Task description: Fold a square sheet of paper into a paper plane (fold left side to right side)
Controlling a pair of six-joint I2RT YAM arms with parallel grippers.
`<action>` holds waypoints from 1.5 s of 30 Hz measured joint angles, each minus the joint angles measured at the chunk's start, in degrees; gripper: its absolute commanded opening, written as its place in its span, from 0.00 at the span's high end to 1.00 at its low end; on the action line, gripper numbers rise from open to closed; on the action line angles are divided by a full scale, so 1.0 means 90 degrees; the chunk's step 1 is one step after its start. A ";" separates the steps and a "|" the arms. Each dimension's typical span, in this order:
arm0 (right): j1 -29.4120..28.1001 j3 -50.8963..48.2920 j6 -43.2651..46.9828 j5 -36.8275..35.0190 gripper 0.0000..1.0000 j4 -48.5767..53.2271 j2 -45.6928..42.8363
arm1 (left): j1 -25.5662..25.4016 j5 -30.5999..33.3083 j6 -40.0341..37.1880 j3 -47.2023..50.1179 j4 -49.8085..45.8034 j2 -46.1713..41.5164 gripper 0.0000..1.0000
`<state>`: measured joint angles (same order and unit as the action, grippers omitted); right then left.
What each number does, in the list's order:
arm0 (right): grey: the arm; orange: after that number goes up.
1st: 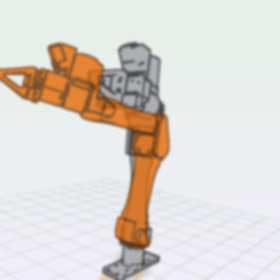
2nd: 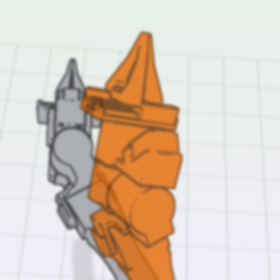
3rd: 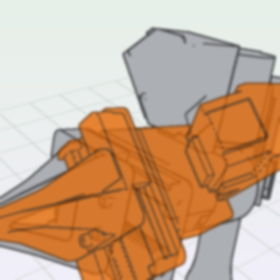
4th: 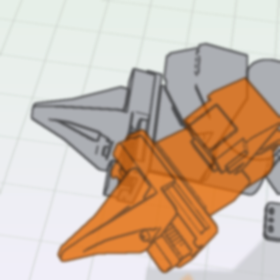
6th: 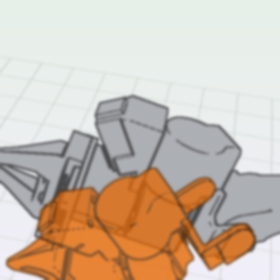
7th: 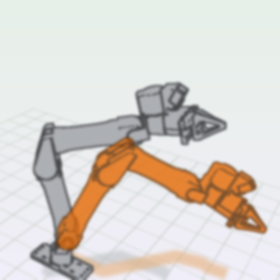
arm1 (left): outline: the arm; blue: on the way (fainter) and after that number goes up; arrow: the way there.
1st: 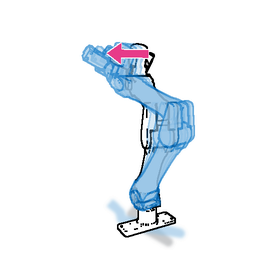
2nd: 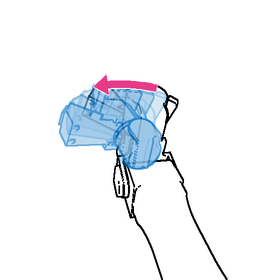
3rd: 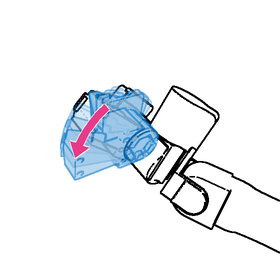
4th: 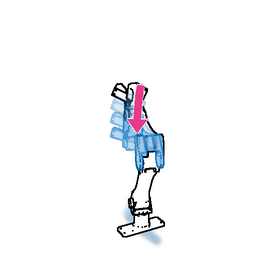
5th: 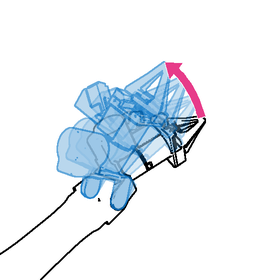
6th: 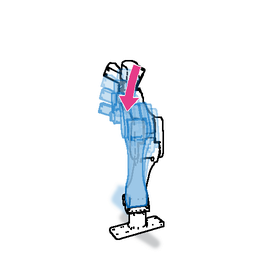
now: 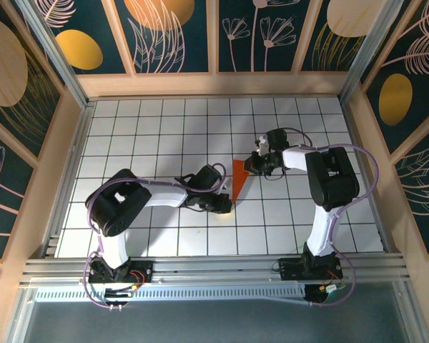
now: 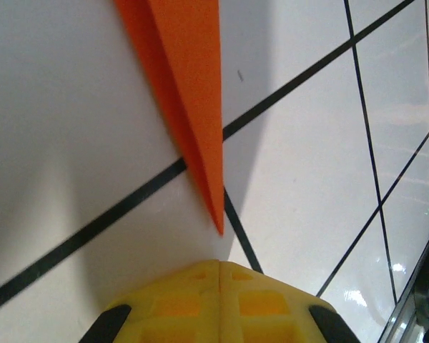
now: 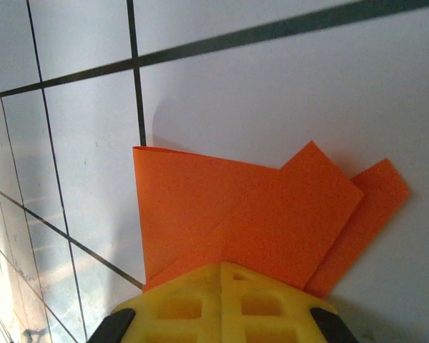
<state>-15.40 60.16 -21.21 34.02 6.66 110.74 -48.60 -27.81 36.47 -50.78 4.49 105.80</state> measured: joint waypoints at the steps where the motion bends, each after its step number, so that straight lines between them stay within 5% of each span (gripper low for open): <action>1: 0.0000 0.0032 0.0017 -0.0034 0.95 0.0034 0.0000 | -0.0007 0.0017 0.0022 0.0061 0.0000 -0.0063 0.95; 8: -0.0002 0.0350 0.0265 -0.0670 0.71 0.0495 -0.0163 | 0.0080 0.0444 0.0294 0.0427 0.0219 -0.1020 0.91; 16: -0.0323 0.0444 0.0386 -0.2076 0.49 0.1260 -0.1224 | 0.0835 0.1702 0.0852 0.1056 0.0665 -0.2215 0.66; 23: -0.1209 0.0600 0.0260 -0.3407 0.35 0.1999 -0.1443 | 0.0988 0.3043 0.1166 0.1314 0.0668 -0.2715 0.51; 34: -0.2169 0.1270 -0.0036 -0.4505 0.34 0.2696 -0.0753 | 0.1032 0.3888 0.1341 0.1571 0.0663 -0.2948 0.47; 45: -0.2205 0.1316 -0.0199 -0.4685 0.48 0.2820 -0.0364 | 0.1032 0.3983 0.1367 0.1574 0.0663 -0.2934 0.47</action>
<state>-35.24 72.01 -23.00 -8.14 32.03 107.46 -39.31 8.03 48.77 -36.62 10.46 79.40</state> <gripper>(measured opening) 0.537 0.528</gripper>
